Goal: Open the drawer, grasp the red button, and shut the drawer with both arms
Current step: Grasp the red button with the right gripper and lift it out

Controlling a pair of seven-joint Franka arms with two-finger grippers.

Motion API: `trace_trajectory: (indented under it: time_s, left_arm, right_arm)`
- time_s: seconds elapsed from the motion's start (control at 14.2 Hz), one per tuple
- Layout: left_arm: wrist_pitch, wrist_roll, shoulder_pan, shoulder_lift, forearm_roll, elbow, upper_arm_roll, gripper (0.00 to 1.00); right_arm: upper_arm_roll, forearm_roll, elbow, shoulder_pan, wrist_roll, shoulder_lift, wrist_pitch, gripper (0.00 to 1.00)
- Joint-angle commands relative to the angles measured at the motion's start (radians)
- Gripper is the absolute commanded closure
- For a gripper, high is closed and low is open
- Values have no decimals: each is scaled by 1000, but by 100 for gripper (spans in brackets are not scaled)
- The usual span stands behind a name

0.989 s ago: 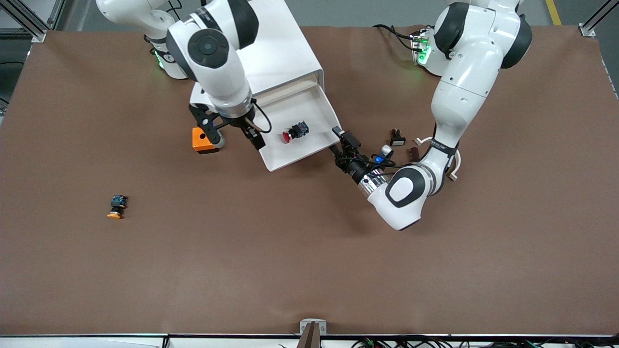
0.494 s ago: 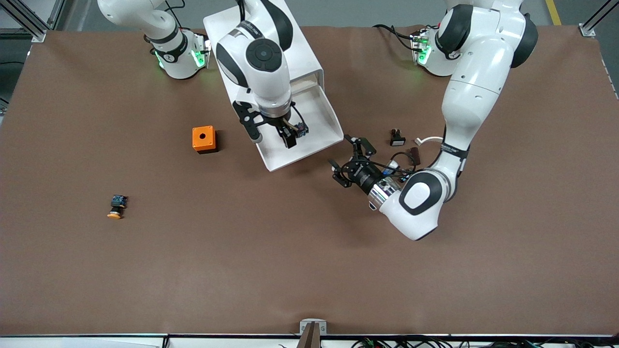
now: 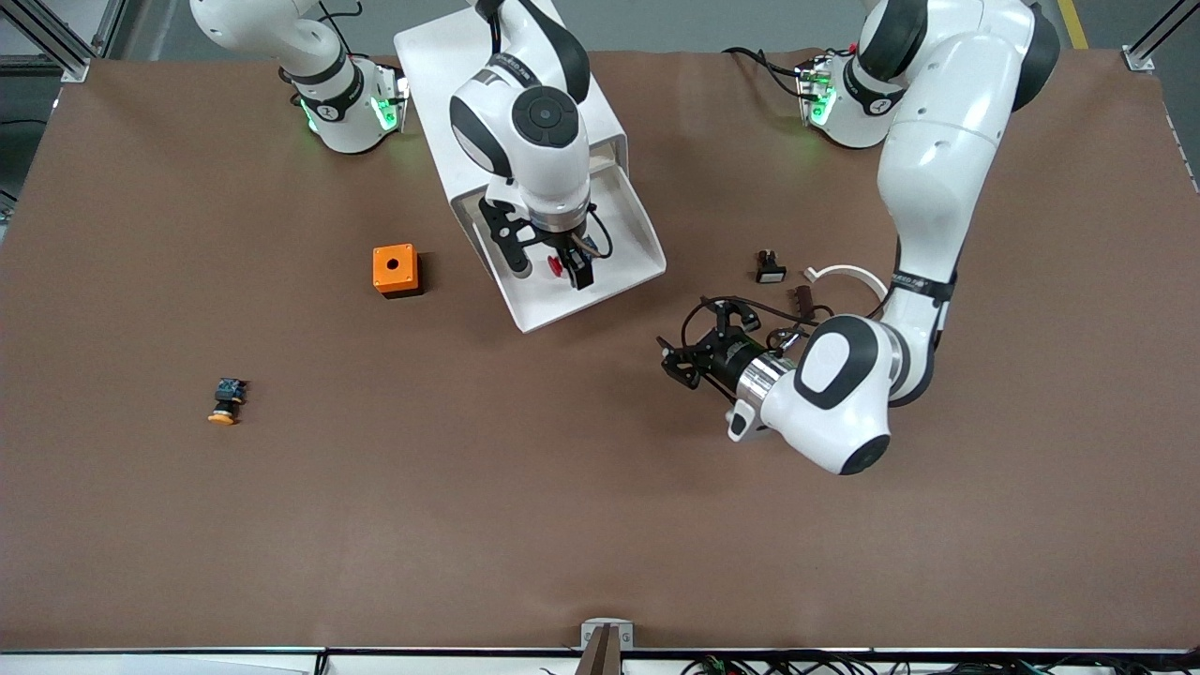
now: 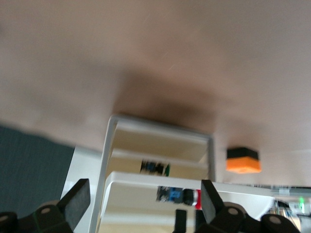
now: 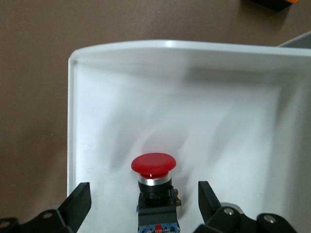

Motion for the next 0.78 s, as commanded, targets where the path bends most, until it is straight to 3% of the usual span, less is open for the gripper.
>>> trace_trajectory:
  time_s: [0.0,0.21,0.42,0.57,0.71]
  left_arm:
    - [112,107,-35,-103,152,-27,15,0]
    - [227,135,-61,-119,297,-30,13,0]
    - [303,125,-91,-122,421,-31,13,0]
    - [352,116,-123,-127,505,-42,15,0]
    - [393,49,-171,-137,600,-65,15,0]
  right_arm:
    - [-10,7,22,31,24,29,7,4]
    - [-10,7,22,45,43,42,19,11]
    - [-9,10,24,47,40,43,27,29]
    - [-7,22,25,48,38,53,28,54]
    - [-9,61,39,47,36,56,27,89]
